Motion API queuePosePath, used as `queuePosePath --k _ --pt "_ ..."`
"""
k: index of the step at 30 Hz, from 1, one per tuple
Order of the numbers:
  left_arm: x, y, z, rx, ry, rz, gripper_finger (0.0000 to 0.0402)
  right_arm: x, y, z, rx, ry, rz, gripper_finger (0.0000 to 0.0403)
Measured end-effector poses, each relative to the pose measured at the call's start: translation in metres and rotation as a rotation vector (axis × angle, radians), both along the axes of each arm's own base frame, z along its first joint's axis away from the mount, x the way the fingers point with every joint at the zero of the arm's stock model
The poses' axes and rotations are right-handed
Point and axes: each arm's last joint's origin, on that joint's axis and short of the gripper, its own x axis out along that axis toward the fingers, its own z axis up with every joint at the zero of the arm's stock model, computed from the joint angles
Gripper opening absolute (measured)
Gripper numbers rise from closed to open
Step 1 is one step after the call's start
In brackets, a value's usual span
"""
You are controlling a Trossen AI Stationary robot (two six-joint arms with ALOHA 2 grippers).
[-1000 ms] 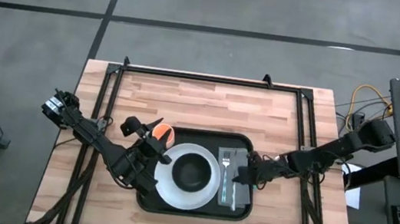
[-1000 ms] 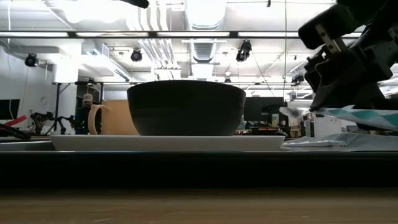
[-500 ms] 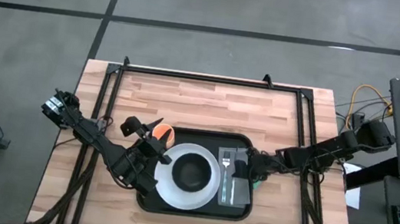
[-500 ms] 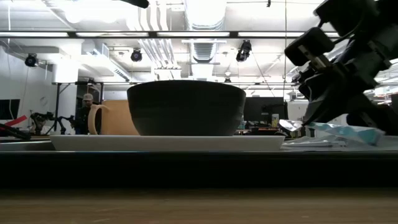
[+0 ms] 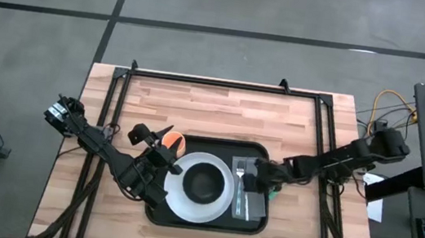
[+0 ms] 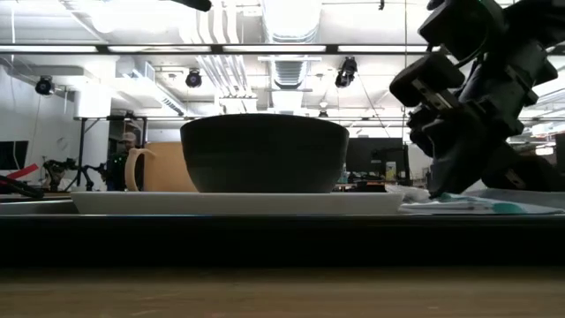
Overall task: Set up tray
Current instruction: Put the green knife to the right of the green fork on the gray napkin
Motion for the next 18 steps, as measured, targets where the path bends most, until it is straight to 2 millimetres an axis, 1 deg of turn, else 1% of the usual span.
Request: queuePosePath --k 5,9,18 --pt "0.0 0.0 0.0 0.0 0.001 0.0 0.0187 0.003 0.0 -0.004 0.003 0.023 0.002 0.0018" --pt "0.0 0.0 0.0 0.007 0.015 -0.002 0.0187 0.003 0.0 -0.001 -0.01 0.007 -0.007 0.0032" --pt "0.0 0.0 -0.001 -0.029 0.048 0.002 0.0187 0.001 -0.002 0.006 -0.033 -0.029 -0.015 0.0034"
